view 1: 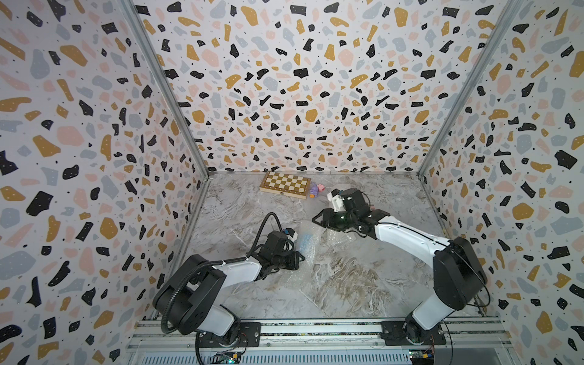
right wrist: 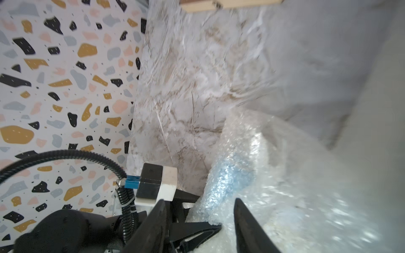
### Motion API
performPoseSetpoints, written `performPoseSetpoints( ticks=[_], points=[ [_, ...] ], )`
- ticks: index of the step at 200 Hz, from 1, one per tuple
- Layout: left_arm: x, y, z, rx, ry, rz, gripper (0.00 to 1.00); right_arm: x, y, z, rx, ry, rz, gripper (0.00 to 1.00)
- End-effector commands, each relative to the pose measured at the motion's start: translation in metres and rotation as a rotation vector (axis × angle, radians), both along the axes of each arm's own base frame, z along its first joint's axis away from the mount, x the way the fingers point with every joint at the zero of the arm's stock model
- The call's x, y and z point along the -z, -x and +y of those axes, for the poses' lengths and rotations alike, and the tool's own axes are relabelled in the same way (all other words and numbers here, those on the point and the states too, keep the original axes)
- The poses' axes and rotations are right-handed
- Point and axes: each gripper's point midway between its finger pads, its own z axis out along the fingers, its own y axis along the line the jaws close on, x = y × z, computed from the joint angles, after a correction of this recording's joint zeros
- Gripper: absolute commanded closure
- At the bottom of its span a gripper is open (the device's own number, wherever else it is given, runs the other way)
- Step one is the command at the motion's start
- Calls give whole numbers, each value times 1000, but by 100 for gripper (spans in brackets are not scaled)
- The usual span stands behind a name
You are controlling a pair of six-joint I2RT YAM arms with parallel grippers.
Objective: Wrap vases in bubble wrap
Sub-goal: Wrap the vase in bubble wrap, then tear off the tape using the Tape Cutter.
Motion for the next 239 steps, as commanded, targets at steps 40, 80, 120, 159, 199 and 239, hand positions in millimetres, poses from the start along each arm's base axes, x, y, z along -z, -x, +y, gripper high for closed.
performPoseSetpoints(
  ticks=[40,80,120,159,199,239],
  points=[
    [-4,2,-23,118,50,21,63,-13,-43,-180,273,86,-41,47],
    [-3,0,-28,146,28,40,61,26,-51,-252,362,-12,61,45],
    [-3,2,-31,181,10,43,61,49,-69,-266,355,15,78,44],
    [-5,3,-33,181,24,44,61,73,-92,-259,301,19,113,46],
    [-5,4,-30,168,19,45,61,78,-106,-250,266,-33,117,48],
    [-4,4,-29,162,13,49,61,83,-109,-233,209,-33,124,49]
  ],
)
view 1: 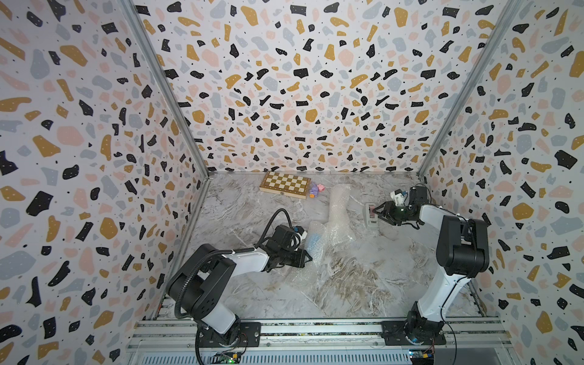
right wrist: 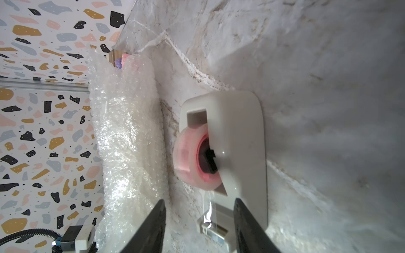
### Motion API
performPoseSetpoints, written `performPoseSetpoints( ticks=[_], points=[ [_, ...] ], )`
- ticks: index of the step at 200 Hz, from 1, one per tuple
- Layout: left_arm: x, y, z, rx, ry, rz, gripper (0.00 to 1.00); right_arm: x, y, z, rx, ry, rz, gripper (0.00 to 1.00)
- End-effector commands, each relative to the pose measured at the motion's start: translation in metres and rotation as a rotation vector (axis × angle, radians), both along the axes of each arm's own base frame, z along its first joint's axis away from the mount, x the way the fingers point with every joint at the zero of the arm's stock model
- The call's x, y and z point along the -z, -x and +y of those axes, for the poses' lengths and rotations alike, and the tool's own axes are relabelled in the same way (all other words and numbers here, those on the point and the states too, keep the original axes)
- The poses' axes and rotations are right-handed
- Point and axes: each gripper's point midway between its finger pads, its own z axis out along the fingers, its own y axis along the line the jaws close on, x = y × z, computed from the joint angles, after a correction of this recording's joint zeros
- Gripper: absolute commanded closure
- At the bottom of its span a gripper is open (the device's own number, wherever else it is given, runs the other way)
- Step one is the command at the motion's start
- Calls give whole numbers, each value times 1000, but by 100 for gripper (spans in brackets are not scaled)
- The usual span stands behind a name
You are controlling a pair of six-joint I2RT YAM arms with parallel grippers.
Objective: Wrap vases in bubble wrap
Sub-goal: Tear off the tape using the Tape Cutter.
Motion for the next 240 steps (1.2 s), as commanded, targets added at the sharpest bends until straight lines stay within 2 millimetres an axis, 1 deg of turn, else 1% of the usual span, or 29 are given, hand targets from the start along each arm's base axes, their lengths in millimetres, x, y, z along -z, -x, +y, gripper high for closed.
performPoseSetpoints(
  ticks=[1,43,71,84,97,113,123,134,164,175,191,240],
  points=[
    [-2,3,-2,15,0,0,61,-13,-5,14,-60,-13,-35,49],
    [-1,3,-1,15,-9,0,62,3,-3,16,-64,-22,-3,50],
    [-1,3,0,15,-13,-2,62,2,-1,22,-86,-55,-8,53],
    [-1,3,1,14,-15,0,62,0,2,23,-90,-67,-8,56],
    [-1,4,1,15,-15,0,62,-2,6,23,-88,-97,-10,57],
    [0,4,2,12,-20,0,62,0,7,21,-85,-101,-6,63],
    [1,4,2,12,-22,3,62,1,7,20,-84,-96,-2,69],
    [0,4,2,11,-23,1,62,0,7,20,-82,-104,-3,71],
    [1,5,3,8,-25,-1,62,-2,5,19,-69,-112,-5,89],
    [2,5,4,6,-28,1,62,0,5,19,-67,-118,1,92],
    [2,5,5,6,-32,0,62,-1,4,17,-61,-126,3,98],
    [3,6,7,-3,-36,-1,63,-27,5,21,-52,-218,-26,100]
  ],
)
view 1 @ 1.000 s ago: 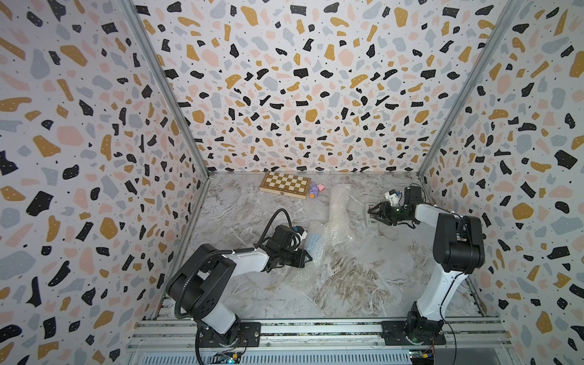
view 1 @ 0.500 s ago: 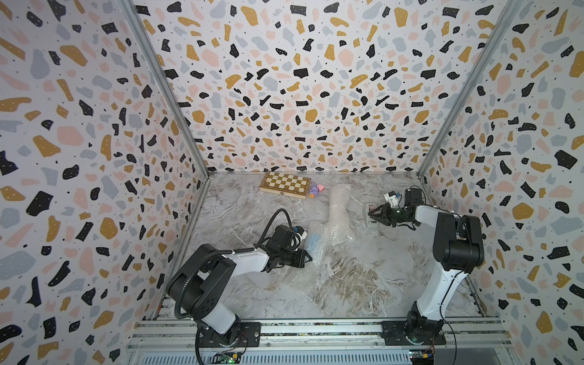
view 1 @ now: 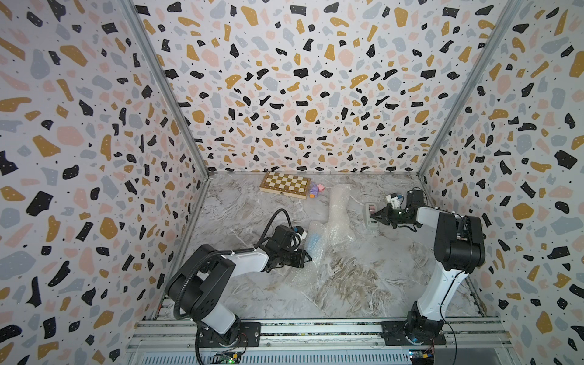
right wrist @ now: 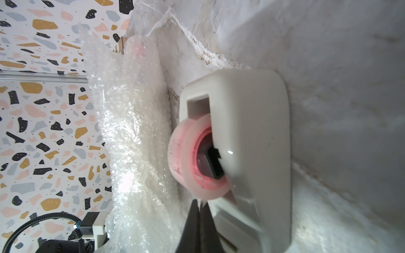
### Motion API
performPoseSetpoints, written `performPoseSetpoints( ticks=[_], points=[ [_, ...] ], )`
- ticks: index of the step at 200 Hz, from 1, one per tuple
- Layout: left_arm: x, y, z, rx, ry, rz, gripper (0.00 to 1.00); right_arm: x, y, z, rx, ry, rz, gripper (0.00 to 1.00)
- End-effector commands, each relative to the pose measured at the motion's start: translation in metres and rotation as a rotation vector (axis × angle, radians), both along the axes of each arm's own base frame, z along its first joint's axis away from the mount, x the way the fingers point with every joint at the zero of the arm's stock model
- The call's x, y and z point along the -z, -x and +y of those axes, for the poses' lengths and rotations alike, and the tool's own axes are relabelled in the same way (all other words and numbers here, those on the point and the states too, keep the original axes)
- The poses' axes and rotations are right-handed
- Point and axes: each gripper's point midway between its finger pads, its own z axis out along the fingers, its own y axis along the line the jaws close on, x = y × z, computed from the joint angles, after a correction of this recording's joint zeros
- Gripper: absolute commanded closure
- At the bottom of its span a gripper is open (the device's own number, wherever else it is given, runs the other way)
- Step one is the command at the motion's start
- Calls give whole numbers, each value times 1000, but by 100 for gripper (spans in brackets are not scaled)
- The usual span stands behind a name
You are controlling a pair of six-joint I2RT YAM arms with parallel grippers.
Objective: Wrap vases in bubble wrap
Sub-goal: Tear off the tape using the Tape Cutter.
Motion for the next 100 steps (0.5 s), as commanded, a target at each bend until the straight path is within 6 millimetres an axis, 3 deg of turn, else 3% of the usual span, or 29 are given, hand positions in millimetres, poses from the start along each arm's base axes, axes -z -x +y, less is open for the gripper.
performPoseSetpoints(
  ticks=[1,26,70,100],
  points=[
    [3,6,5,3,-26,2,63,-36,1,8,-22,-88,-62,100],
    [6,7,7,-4,-31,9,63,-43,6,8,-10,-167,-55,100],
    [9,9,10,-16,-39,14,63,-44,27,0,52,-140,-46,100],
    [8,10,10,-11,-41,13,63,-30,41,4,43,-161,12,100]
  ],
)
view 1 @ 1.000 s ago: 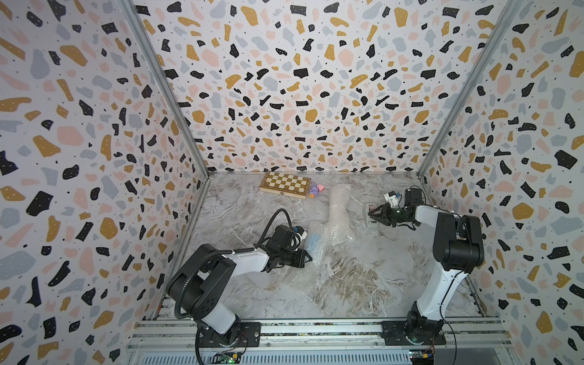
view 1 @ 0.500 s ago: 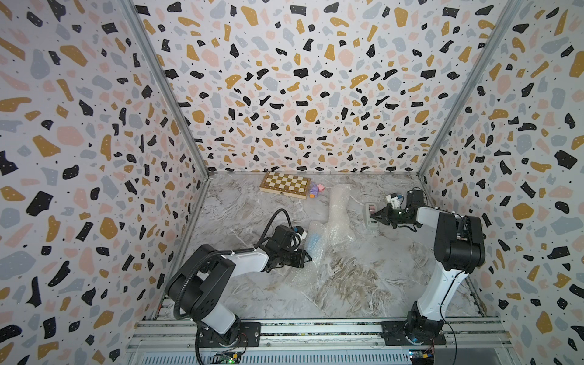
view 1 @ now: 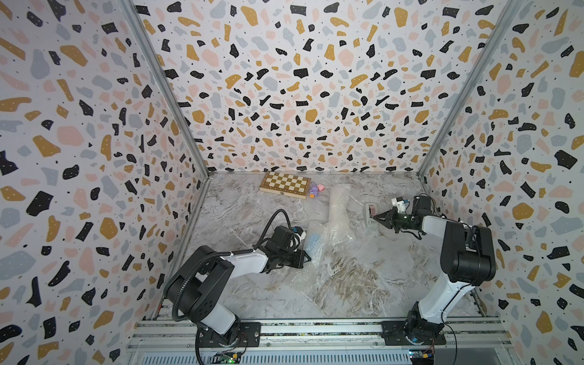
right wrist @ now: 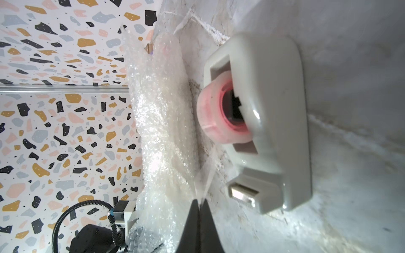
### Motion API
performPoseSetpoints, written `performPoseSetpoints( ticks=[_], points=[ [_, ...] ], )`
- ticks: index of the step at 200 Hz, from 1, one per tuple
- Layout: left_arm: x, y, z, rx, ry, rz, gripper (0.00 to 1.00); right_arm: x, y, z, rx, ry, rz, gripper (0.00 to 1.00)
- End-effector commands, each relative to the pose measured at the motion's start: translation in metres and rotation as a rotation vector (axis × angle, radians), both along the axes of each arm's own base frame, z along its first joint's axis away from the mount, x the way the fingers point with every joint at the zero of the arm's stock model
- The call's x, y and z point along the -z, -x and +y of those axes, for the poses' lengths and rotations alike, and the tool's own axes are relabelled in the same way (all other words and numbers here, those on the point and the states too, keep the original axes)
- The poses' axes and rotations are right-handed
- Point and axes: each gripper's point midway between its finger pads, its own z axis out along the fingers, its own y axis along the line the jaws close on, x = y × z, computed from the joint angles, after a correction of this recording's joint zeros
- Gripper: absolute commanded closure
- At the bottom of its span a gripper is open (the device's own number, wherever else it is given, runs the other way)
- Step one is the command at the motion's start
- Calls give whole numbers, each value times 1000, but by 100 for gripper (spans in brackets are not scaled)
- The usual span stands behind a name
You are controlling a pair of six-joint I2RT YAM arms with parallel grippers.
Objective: Wrap vases in bubble wrap
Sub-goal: Tear off the tape using the Tape Cutter.
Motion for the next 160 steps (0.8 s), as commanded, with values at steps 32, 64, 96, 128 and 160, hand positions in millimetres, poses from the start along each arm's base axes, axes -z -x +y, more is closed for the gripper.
performPoseSetpoints(
  ticks=[32,64,96,128,160],
  points=[
    [7,8,7,-9,-30,16,63,13,21,5,4,-46,66,100],
    [9,9,9,-13,-36,18,63,28,28,2,34,-18,115,100],
    [10,10,9,-12,-33,22,63,34,35,-2,71,-34,150,100],
    [12,10,10,-13,-43,22,63,44,35,-3,92,-35,185,100],
    [12,10,11,-15,-44,20,64,57,32,-5,116,-53,242,100]
  ],
)
